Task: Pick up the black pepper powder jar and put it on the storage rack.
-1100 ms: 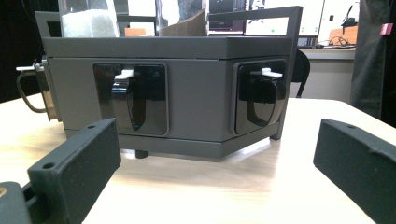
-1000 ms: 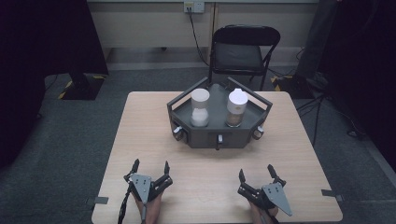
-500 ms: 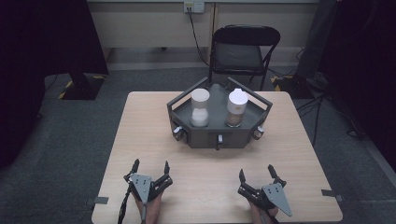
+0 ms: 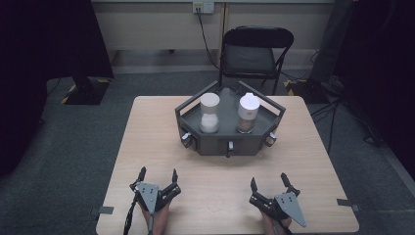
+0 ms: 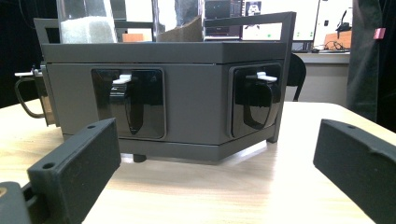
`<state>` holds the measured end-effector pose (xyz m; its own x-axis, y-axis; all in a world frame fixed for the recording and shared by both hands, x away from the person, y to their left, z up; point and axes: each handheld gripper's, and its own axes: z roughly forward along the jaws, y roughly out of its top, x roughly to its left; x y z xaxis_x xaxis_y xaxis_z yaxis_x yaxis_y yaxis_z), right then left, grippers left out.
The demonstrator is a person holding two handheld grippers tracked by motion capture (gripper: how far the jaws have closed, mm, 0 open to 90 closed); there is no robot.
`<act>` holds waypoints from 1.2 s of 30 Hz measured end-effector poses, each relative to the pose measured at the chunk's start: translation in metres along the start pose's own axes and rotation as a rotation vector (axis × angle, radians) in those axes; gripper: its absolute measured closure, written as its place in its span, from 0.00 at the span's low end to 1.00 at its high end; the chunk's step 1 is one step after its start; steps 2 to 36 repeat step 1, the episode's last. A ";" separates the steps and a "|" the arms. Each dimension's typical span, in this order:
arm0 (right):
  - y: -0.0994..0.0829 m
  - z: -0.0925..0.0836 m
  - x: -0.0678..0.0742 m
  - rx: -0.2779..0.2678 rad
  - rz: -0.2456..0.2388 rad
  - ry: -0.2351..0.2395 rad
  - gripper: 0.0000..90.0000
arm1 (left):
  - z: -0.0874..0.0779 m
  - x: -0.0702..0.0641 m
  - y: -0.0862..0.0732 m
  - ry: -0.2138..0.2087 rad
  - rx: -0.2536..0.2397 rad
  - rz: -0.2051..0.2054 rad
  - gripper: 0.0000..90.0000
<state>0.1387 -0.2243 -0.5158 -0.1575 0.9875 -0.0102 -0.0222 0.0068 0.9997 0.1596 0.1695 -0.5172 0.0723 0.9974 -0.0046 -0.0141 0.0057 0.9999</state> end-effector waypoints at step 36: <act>0.000 0.000 0.000 0.000 0.000 0.000 0.00 | 0.000 0.000 0.000 0.000 -0.001 0.000 0.00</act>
